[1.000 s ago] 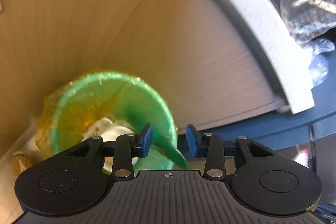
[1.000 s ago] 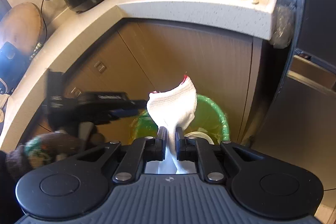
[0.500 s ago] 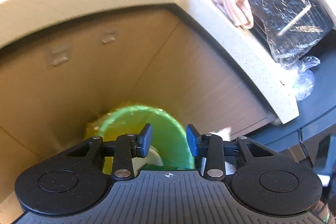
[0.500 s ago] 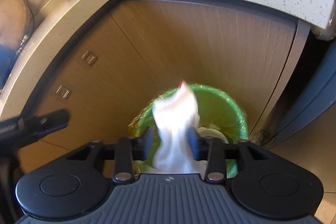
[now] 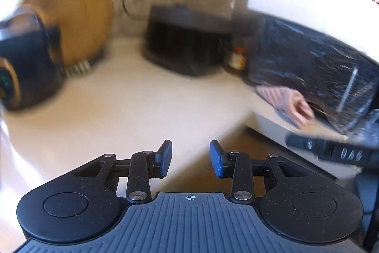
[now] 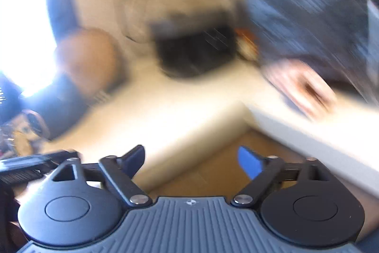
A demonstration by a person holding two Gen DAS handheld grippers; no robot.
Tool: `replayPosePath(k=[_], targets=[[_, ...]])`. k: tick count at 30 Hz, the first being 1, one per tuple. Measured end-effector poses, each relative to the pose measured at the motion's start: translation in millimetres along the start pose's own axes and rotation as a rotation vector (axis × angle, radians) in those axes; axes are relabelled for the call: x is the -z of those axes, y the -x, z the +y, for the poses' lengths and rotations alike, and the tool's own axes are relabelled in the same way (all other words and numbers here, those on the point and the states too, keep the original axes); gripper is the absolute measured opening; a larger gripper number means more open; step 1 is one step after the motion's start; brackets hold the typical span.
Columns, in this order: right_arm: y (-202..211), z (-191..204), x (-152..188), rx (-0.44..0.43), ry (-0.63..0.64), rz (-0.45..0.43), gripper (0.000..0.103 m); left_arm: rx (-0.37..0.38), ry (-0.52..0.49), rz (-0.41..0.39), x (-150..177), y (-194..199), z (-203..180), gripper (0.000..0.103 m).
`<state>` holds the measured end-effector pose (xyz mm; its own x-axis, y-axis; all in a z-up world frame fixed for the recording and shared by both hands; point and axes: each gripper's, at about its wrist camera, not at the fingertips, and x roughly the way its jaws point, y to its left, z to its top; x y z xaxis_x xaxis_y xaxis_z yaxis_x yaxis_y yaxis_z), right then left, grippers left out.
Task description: Collect trash
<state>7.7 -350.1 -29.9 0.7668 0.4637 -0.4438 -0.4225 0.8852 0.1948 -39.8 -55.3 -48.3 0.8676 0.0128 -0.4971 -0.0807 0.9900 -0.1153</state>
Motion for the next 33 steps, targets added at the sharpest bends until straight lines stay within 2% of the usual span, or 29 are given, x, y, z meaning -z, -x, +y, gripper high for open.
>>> replayPosePath(k=[1,2,3,5,10,14,19,33], targets=[[-5,16,-8,-0.027,0.032,-0.017,0.089,-0.025,-0.023,-0.016,-6,1,3,0.033],[-12,30,-15,-0.045,0.056,-0.021,0.089,-0.044,-0.037,-0.031,-10,2,7,0.020],[-19,43,-20,-0.061,0.075,-0.014,0.089,-0.054,-0.039,-0.043,-13,3,12,0.015],[-33,62,-24,-0.084,0.098,0.020,0.090,-0.077,-0.012,-0.072,-15,7,22,0.015],[-56,86,-18,-0.077,0.131,0.095,0.090,-0.188,0.009,-0.102,-15,8,33,0.015],[-65,91,-16,-0.059,0.143,0.112,0.090,-0.170,0.044,-0.066,-15,7,40,0.015],[-70,89,-15,-0.055,0.144,0.121,0.090,-0.169,0.028,-0.032,-9,5,35,0.015],[-64,85,-10,-0.051,0.150,0.133,0.090,-0.162,0.036,-0.014,-7,8,32,0.015]])
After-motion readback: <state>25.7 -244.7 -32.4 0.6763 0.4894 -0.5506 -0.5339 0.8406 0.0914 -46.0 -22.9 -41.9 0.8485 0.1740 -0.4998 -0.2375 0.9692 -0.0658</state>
